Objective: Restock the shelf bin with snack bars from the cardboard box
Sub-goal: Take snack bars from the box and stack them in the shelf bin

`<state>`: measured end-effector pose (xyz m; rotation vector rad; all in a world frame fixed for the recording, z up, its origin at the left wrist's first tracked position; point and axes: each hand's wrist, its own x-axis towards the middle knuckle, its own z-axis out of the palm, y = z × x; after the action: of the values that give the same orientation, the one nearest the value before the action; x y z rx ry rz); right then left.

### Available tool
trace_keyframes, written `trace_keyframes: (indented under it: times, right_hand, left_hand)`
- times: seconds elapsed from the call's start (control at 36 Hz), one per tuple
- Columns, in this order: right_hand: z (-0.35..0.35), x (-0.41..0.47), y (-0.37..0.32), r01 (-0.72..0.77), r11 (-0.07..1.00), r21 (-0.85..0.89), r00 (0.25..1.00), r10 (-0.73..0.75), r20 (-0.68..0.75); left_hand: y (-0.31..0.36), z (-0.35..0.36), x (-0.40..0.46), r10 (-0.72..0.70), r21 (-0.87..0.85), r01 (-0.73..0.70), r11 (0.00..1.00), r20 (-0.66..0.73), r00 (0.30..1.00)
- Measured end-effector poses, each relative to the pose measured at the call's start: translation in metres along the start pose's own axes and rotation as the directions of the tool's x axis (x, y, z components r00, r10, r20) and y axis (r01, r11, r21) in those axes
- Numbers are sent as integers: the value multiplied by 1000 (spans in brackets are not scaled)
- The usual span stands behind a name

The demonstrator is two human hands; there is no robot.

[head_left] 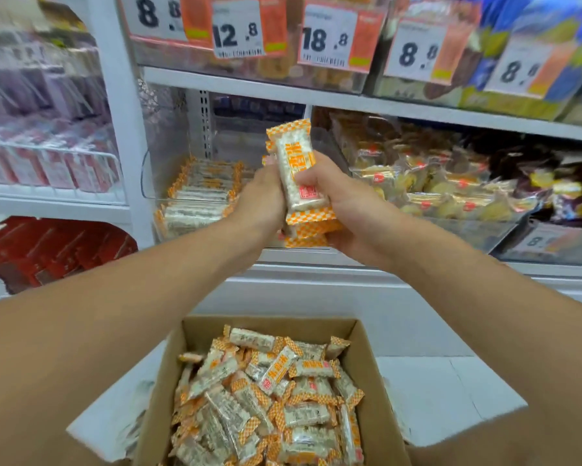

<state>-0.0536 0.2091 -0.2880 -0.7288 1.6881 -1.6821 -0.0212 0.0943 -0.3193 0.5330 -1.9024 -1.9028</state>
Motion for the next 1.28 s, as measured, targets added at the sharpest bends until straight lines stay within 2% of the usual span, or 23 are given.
trace_keyframes:
  times: [0.08,0.14,0.17,0.22,0.28,0.33,0.42,0.53,0.58,0.64,0.75,0.92,1.11,1.19,1.28]
  right_hand:
    - [-11,14,-6,-59,997,-42,996,56,-64]
    - [-25,27,-8,-71,984,-163,984,43,-174]
    - [-32,34,-9,-79,966,-247,973,22,-228]
    - [-44,52,-12,-114,864,-489,953,-44,-301]
    - [-50,68,-17,-150,712,-686,931,-131,-340]
    - [-52,84,-19,-186,576,-796,911,-202,-359]
    - [-48,106,-14,-291,275,-916,917,-191,-349]
    - [-32,132,-7,-315,-207,-926,949,-62,-309]
    - [-26,146,-8,-260,-361,-895,948,78,-307]
    - [-21,160,-12,-198,-445,-873,913,240,-329]
    - [-15,169,-9,-114,-501,-858,876,358,-325]
    - [-22,166,7,-169,-405,-899,831,431,-350]
    - [-25,150,-1,-201,-315,-927,808,482,-339]
    - [-29,146,-7,-201,-257,-945,860,417,-296]
    - [-41,156,-5,-216,-150,-965,948,203,-244]
  left_hand:
    - [4,-2,22,1,39,0,999,-31,1000]
    - [2,-14,45,108,318,-93,944,-32,994]
    - [2,-22,55,163,504,-152,850,24,986]
    - [2,-41,71,215,775,-290,562,202,955]
    - [-2,-55,82,189,871,-389,300,346,919]
    - [-13,-64,90,67,901,-398,173,393,917]
    - [-29,-72,97,-101,904,-394,164,413,905]
    - [-35,-76,104,-148,900,-399,173,424,893]
    - [-32,-75,103,-180,909,-373,185,405,897]
    - [-30,-72,103,-208,910,-355,215,397,894]
    - [-31,-71,109,-230,914,-344,215,390,892]
    - [-34,-72,109,-212,909,-360,208,402,891]
    - [-36,-79,105,-126,870,-439,227,473,872]
    - [-38,-82,103,-84,860,-460,221,487,869]
    - [-42,-85,104,-39,850,-482,213,500,865]
